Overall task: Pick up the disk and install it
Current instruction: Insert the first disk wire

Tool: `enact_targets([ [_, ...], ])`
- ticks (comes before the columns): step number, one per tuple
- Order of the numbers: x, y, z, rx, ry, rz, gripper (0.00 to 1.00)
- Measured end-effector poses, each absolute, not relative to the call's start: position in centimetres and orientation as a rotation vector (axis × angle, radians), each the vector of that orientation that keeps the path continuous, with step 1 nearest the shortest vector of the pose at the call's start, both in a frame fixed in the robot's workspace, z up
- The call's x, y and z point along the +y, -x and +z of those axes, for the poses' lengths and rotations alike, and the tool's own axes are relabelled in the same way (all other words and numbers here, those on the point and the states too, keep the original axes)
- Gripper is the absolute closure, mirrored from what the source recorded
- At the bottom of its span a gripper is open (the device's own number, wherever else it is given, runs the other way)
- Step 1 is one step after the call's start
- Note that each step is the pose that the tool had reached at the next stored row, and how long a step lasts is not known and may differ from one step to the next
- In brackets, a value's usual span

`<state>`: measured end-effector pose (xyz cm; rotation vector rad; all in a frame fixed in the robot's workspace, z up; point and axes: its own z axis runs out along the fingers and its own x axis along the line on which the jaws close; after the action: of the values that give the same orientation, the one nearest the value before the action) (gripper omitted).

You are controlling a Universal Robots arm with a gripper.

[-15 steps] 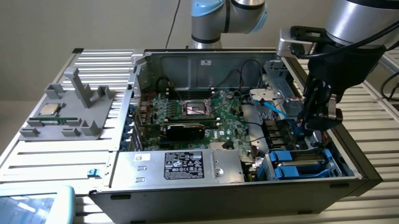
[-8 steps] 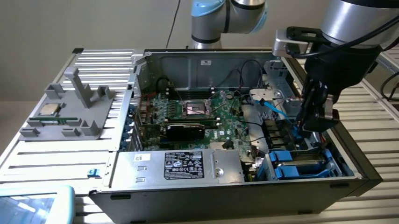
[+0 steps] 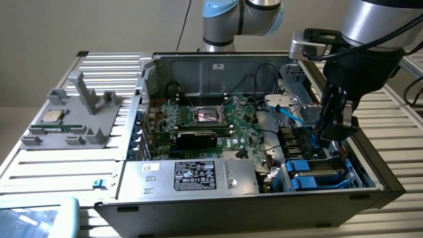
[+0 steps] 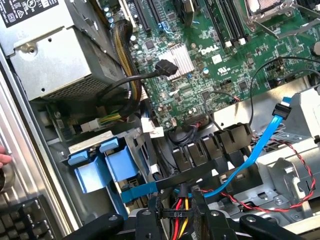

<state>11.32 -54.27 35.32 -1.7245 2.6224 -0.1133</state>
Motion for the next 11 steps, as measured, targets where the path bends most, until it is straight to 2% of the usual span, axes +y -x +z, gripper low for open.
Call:
enact_targets([
  [8,-54.28,-11.32,35.09,2.63,1.719,-0.122,0.65],
  [9,-54.27,-11.33,35.09,2.631,1.719,-0.123,0.63],
  [11,-54.25,-11.34,35.1,2.632,1.719,-0.126,0.51],
])
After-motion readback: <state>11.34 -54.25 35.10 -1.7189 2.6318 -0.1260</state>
